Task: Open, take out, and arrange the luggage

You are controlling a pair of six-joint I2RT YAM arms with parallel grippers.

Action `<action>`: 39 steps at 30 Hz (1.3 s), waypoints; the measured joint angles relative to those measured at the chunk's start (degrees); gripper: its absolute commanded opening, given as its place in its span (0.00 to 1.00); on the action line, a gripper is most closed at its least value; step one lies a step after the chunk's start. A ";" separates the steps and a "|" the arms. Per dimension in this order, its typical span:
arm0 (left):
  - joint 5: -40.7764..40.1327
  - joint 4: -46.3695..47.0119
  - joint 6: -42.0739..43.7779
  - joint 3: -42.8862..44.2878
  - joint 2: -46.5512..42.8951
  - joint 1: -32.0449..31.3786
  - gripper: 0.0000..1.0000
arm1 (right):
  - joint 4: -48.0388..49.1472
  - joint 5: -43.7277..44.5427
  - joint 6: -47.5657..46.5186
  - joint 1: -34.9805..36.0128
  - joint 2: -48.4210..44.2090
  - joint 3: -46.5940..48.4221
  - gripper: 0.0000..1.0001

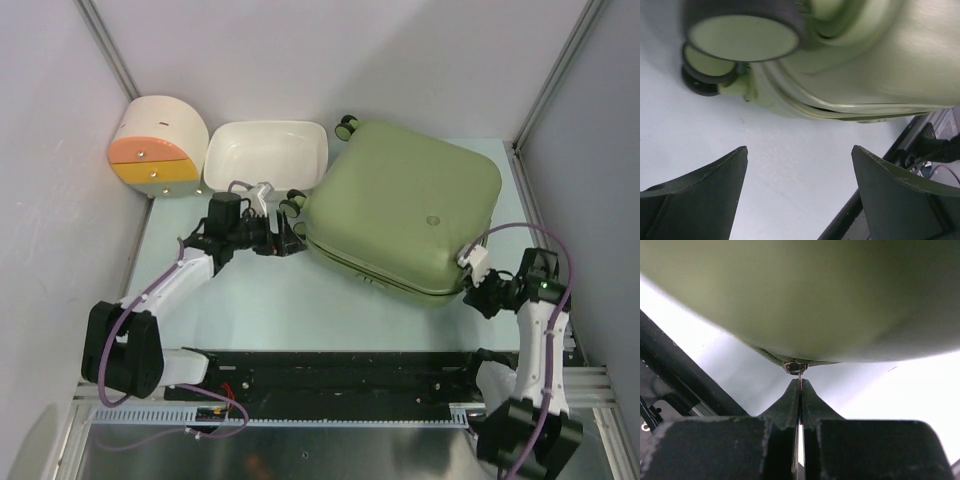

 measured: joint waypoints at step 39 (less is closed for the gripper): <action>-13.79 10.78 -51.89 13.05 15.65 -0.63 0.87 | 2.43 -1.77 -0.35 -0.02 9.81 4.44 0.00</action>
